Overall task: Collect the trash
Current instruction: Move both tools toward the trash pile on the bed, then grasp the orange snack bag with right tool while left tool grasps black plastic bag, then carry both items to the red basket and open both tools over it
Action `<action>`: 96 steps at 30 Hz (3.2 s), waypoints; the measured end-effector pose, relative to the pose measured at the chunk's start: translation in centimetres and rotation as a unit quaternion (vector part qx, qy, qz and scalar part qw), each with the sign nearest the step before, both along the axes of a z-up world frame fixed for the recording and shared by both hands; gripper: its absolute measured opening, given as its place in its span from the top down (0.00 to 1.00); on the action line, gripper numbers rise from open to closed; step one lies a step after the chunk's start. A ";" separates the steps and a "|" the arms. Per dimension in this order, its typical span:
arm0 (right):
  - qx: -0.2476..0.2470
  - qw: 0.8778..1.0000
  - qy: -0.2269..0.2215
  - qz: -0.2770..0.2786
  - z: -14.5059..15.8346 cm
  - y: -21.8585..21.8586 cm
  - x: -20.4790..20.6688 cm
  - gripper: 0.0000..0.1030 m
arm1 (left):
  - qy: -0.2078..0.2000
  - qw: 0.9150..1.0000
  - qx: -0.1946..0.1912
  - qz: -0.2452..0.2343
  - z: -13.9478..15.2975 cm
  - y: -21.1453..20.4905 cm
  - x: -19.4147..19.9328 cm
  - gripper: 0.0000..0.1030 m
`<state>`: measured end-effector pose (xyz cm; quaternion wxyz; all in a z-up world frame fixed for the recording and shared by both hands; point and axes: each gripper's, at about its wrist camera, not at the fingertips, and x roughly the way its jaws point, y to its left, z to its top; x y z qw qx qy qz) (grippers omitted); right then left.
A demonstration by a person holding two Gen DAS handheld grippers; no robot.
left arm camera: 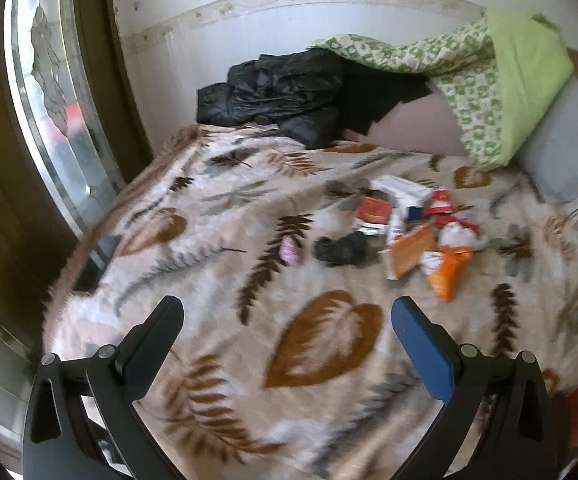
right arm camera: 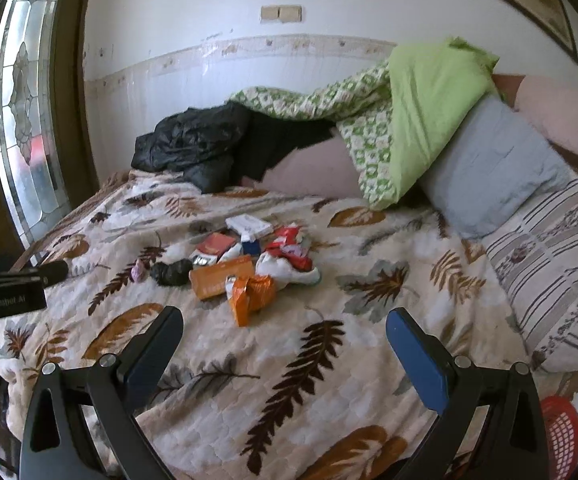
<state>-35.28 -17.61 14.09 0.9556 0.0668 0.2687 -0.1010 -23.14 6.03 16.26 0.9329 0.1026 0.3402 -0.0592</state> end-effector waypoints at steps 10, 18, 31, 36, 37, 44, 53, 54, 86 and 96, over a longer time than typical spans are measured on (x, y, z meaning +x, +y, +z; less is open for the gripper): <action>0.052 0.995 0.048 0.068 -3.3 -0.2 5.0 0.09 | 0.000 0.999 0.012 -0.048 -2.0 1.4 5.4 0.00; 0.089 0.985 0.117 0.096 -6.9 -0.5 12.8 0.33 | 0.056 0.989 0.021 -0.134 -6.1 -2.5 12.6 0.01; 0.109 0.975 0.167 0.095 -11.2 -1.0 20.3 0.33 | 0.143 0.968 0.050 -0.198 -14.1 -8.7 20.3 0.17; 0.120 0.972 0.173 0.105 -11.7 -1.2 20.7 0.77 | 0.153 0.969 0.045 -0.189 -14.4 -9.0 19.3 0.39; 0.126 0.971 0.171 0.105 -11.7 -1.3 20.5 0.77 | 0.154 0.970 0.036 -0.186 -14.0 -8.8 19.1 0.40; 0.156 0.969 0.148 0.126 -10.2 -1.3 17.9 0.84 | 0.131 0.978 -0.005 -0.164 -10.2 -7.1 15.7 0.41; 0.132 0.976 0.102 0.138 -6.3 -0.6 12.1 0.85 | 0.094 0.982 -0.032 -0.159 -5.4 -5.4 9.8 0.41; 0.125 0.978 0.095 0.135 -5.8 -0.6 11.2 0.85 | 0.089 0.982 -0.038 -0.162 -4.6 -5.3 9.0 0.41; 0.131 0.955 0.063 -0.258 -5.7 -21.1 -23.2 0.85 | 0.084 0.838 -0.024 -0.538 -0.2 -34.8 -17.6 0.41; 0.145 0.934 0.063 -0.321 -6.9 -24.1 -28.8 0.84 | 0.175 0.784 -0.035 -0.595 -3.7 -44.3 -23.2 0.33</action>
